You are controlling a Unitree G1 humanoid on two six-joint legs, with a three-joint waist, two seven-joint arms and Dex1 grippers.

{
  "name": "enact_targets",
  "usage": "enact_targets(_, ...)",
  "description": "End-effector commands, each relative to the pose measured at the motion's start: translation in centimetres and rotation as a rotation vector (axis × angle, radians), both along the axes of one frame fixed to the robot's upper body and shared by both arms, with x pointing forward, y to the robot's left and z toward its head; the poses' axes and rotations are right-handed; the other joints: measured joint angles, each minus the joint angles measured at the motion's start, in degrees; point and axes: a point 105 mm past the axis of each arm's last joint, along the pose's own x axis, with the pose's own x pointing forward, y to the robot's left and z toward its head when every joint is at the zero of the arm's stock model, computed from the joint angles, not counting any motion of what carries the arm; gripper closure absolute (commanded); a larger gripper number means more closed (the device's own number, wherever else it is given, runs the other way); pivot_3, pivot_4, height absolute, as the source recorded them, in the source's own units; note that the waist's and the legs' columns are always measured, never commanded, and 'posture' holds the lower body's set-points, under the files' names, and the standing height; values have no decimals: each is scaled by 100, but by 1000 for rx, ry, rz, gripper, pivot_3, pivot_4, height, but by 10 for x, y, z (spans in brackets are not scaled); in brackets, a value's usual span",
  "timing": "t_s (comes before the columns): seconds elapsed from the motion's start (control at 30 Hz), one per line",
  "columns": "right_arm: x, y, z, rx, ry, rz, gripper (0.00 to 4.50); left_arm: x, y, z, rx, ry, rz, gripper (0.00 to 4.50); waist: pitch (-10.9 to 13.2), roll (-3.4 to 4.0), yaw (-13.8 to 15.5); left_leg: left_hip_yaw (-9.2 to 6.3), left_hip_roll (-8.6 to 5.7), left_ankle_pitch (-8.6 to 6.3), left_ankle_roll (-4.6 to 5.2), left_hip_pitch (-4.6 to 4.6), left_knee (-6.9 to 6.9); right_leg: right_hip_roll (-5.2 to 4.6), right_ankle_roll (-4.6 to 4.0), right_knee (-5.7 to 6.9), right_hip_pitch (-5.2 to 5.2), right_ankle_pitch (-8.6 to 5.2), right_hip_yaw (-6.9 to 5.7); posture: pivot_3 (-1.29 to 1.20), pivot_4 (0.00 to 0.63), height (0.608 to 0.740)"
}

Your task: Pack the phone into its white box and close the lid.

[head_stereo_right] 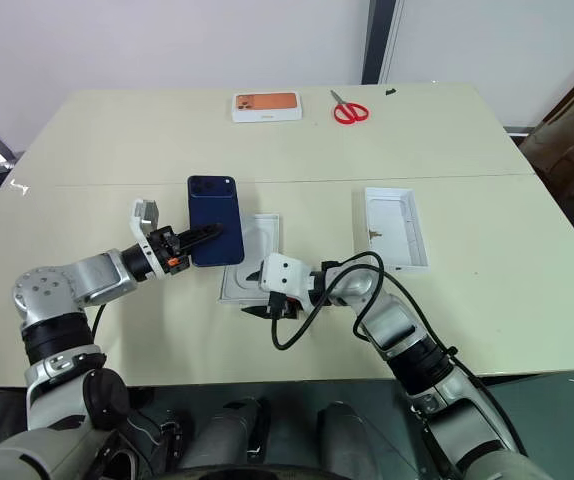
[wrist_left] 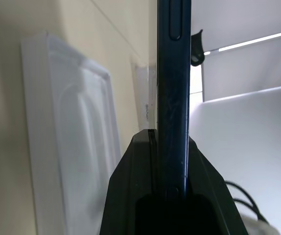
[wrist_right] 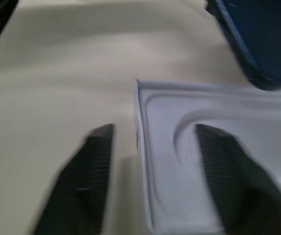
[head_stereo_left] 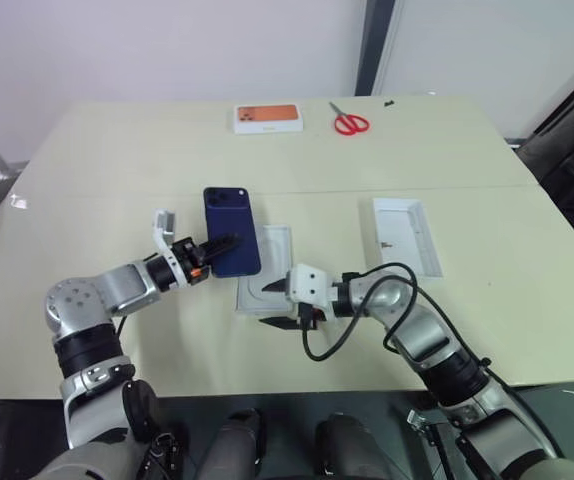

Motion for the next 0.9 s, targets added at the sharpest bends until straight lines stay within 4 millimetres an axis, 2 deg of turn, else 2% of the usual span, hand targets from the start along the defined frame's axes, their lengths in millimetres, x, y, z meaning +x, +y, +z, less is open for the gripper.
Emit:
enact_targets(0.03, -5, -13, 21, 49, -29, 12, 675, -10, -12, 9, 27, -64, -64, 4500, 0, 0, 13, 0, 0, 0, 0, -1, 0, 0, 0, 0, 1, 0, 0, 0, 150, 734)
enact_targets(0.23, 1, -48, 27, 39, -1, -68, 675, -12, -25, 2, 49, -52, -94, 4500, 1, -1, 15, -1, 0, -1, 1, -3, 2, 0, 0, -2, 1, 0, -1, 0, 150, 734)
enact_targets(0.3, 7, -57, 26, 29, -14, -105, 635, -12, -26, 0, 49, -43, -98, 3514, 2, -3, 6, 0, 0, -1, 2, -4, 2, -1, 0, -2, 1, 0, 0, 0, 150, 734)
enact_targets(0.37, 13, -61, 27, 26, -24, -129, 635, -11, -24, -1, 56, -43, -88, 2801, 2, -3, -15, 2, 1, -1, 2, -5, -2, 0, 0, -1, -5, 0, 2, 0, 150, 734)
enact_targets(0.53, 22, -56, 32, 53, -39, -155, 635, -11, -24, 2, 83, -58, -101, 255, 2, -3, -1, 3, 3, 0, 1, -8, 2, 3, 0, -1, -6, 0, 2, 0, 150, 734)
enact_targets(0.57, 23, -56, 32, 55, -40, -154, 635, -11, -24, 3, 94, -64, -105, 118, 2, -3, 1, 3, 3, 0, 1, -8, 3, 3, -1, -1, -4, 0, 2, 0, 150, 734)
enact_targets(0.7, 22, -52, 30, 56, -41, -144, 635, -12, -22, 10, 96, -84, -122, 118, 2, -3, 17, 2, 2, 0, 1, -10, 6, 1, 0, -1, -5, 0, 0, 0, 150, 734)
enact_targets(0.9, 27, -58, 29, 42, -50, -156, 635, -19, -15, 11, 141, -98, -124, 118, 2, -3, 2, 2, 2, 0, 1, -13, 6, 1, 0, 0, -9, 0, 1, 0, 150, 734)
